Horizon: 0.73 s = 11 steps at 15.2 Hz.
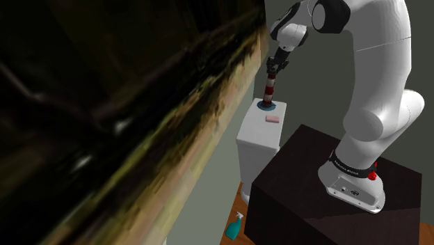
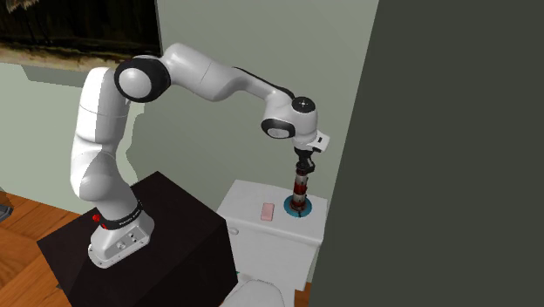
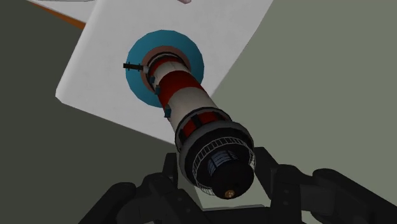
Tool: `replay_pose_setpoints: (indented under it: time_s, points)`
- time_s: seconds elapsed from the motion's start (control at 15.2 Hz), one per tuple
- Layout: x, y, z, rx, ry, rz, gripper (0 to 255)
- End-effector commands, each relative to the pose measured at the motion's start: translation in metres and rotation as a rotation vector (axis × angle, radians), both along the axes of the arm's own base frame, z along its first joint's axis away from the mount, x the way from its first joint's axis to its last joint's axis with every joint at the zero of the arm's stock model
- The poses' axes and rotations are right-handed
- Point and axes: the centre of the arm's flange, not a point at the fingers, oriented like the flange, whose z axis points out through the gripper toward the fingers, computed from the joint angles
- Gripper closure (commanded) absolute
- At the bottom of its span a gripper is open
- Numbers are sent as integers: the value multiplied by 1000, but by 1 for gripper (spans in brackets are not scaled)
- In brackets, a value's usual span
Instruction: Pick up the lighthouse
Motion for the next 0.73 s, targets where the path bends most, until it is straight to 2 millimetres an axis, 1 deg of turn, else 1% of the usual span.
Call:
replay_pose_setpoints:
  time_s: [0.0, 0.53, 0.66]
  points:
    - [0, -1, 11, -1, -1, 0, 255]
    - [0, -1, 53, -1, -1, 0, 255]
    - [0, -1, 54, -1, -1, 0, 255]
